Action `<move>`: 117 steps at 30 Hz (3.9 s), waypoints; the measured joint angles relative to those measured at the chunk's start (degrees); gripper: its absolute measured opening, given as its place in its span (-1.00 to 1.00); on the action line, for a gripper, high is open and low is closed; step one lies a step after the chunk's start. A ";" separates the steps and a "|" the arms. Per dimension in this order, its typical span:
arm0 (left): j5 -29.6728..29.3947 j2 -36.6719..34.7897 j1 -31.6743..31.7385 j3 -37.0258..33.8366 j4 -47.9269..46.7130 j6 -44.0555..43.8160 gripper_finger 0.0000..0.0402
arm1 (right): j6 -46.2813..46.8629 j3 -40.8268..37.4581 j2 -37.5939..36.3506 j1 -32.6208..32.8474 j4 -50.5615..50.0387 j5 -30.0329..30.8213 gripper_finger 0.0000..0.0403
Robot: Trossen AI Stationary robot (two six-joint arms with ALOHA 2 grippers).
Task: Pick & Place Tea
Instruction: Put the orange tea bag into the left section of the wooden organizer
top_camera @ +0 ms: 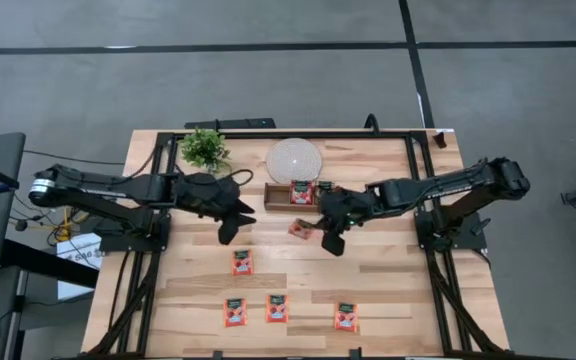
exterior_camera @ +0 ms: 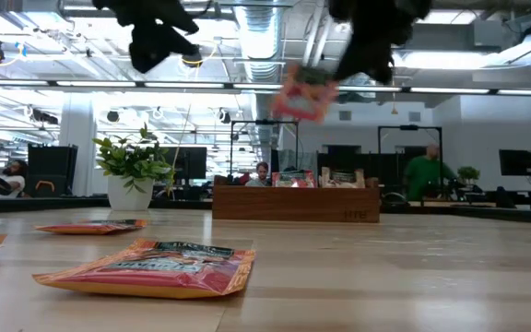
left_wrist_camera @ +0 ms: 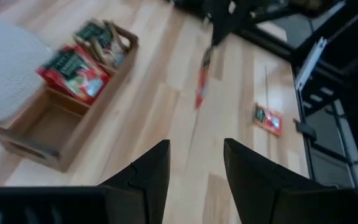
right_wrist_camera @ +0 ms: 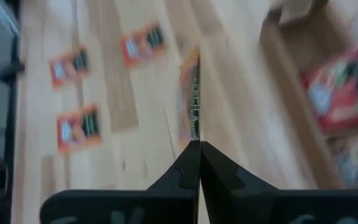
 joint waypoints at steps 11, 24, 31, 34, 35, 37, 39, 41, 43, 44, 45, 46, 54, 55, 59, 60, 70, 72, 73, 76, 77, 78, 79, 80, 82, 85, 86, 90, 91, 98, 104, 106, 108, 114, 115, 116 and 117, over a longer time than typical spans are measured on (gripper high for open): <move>4.64 11.04 0.09 -0.03 20.26 2.61 -0.29 | -2.58 4.41 2.17 -0.72 1.05 3.52 -1.00; 3.14 15.62 0.14 -0.09 25.78 4.42 -0.29 | -3.96 4.38 2.49 -0.64 3.50 3.15 -1.00; -2.35 15.62 0.37 -0.09 27.35 7.50 -0.29 | -3.99 4.38 2.49 -0.64 3.56 2.78 -1.00; -2.50 15.59 1.01 -0.09 27.27 7.51 -0.29 | -3.96 4.38 2.49 -0.61 3.56 2.74 -1.00; -2.54 15.59 1.30 -0.09 27.13 7.51 -0.29 | -3.96 4.38 2.49 -0.46 3.54 2.74 -1.00; -2.60 15.59 1.92 -0.09 27.09 7.51 -0.29 | -3.94 4.38 2.49 -0.25 3.54 2.65 -1.00; -2.65 15.59 2.35 -0.09 27.09 7.51 -0.29 | -3.92 4.38 2.47 0.04 3.53 2.58 -1.00; -2.20 15.59 2.59 -0.09 27.09 7.51 -0.29 | -3.92 4.38 2.47 0.15 3.54 2.58 -1.00; -1.29 15.59 2.78 -0.09 27.09 7.51 -0.29 | -3.92 4.38 2.47 0.12 3.52 2.58 -1.00; -0.80 15.59 2.78 -0.09 27.11 7.50 -0.29 | -3.92 4.38 2.47 0.12 3.54 2.58 -1.00; -0.41 15.59 2.78 -0.09 27.12 7.48 -0.29 | -3.94 4.38 2.47 0.12 3.57 2.58 -1.00; -0.07 15.59 2.78 -0.09 27.16 7.44 -0.29 | -3.94 4.38 2.47 0.10 3.58 2.58 -1.00; 1.80 15.57 2.78 -0.09 27.62 6.56 -0.29 | -4.99 4.35 2.47 -0.79 4.35 2.61 -1.00; 1.84 15.57 2.78 -0.09 27.67 6.20 -0.29 | -4.99 4.35 2.46 -0.77 4.66 2.61 -1.00; 2.26 15.57 2.78 -0.09 28.18 5.85 -0.29 | -5.29 4.35 2.44 -0.77 5.56 2.61 -1.00; 2.28 15.57 2.78 -0.09 28.63 5.83 -0.29 | -5.38 4.35 2.43 -0.77 5.54 2.61 -1.00; 2.58 15.56 2.78 -0.09 30.50 5.78 -0.29 | -5.39 4.35 2.43 -0.77 5.79 2.63 -1.00; 2.92 15.57 2.78 -0.09 30.50 5.64 -0.29 | -5.39 4.35 2.43 -0.77 5.79 2.63 -1.00; 3.04 15.56 2.78 -0.09 30.49 5.50 -0.29 | -5.39 4.35 2.43 -0.77 5.81 2.63 -1.00; 3.09 15.56 2.78 -0.09 30.47 5.13 -0.29 | -5.39 4.35 2.43 -0.77 6.47 2.67 -1.00; 3.17 15.57 2.78 -0.09 30.46 4.70 -0.30 | -5.39 4.35 2.43 -0.77 6.79 2.70 -1.00; 3.55 15.57 2.78 -0.09 30.39 4.44 -0.31 | -5.39 4.35 2.43 -0.77 7.04 2.71 -1.00; 3.94 15.57 2.78 -0.09 30.29 4.40 -0.32 | -5.39 4.35 2.43 -0.77 7.12 2.71 -1.00; 4.12 15.57 2.78 -0.09 30.23 4.23 -0.34 | -5.39 4.35 2.43 -0.77 7.12 2.71 -1.00; 4.14 15.55 2.78 -0.09 30.33 3.85 -0.40 | -5.39 4.35 2.43 -0.77 7.10 2.71 -1.00; 4.14 15.55 2.78 -0.09 30.50 3.84 -0.52 | -5.39 4.35 2.43 -0.77 7.10 2.73 -1.00; 4.14 15.55 2.78 -0.09 30.50 3.84 -0.55 | -5.39 4.35 2.43 -0.77 7.10 2.82 -1.00; 4.14 15.55 2.78 -0.09 30.67 3.81 -0.70 | -5.38 4.35 2.43 -0.77 7.10 2.87 -1.00; 4.14 15.55 2.78 -0.09 30.85 3.81 -0.74 | -5.39 4.35 2.43 -0.77 7.10 2.89 -1.00; 4.08 15.55 2.78 -0.09 30.23 3.81 -0.99 | -5.39 4.33 2.43 -0.77 7.49 3.00 -1.00; 3.41 15.55 2.80 -0.09 29.04 3.38 -1.00 | -5.39 4.29 2.43 -0.87 8.32 3.05 -1.00; 2.48 15.55 2.79 -0.09 29.03 3.38 -1.00 | -5.39 4.29 2.43 -1.15 8.30 2.99 -1.00; 1.83 15.55 2.82 -0.09 28.99 3.36 -1.00 | -5.39 4.29 2.43 -1.49 8.30 2.83 -1.00; 1.43 15.55 2.83 -0.09 28.99 3.01 -1.00 | -5.41 4.29 2.43 -1.52 8.34 2.78 -1.00; 1.20 15.55 2.82 -0.09 28.99 3.01 -1.00 | -5.41 4.29 2.43 -1.52 8.34 2.78 -1.00; 1.09 15.55 2.82 -0.09 28.99 3.03 -1.00 | -5.43 4.29 2.43 -1.52 8.34 2.78 -1.00; 0.99 15.55 2.82 -0.09 28.99 3.03 -1.00 | -5.43 4.29 2.43 -1.52 8.32 2.76 -1.00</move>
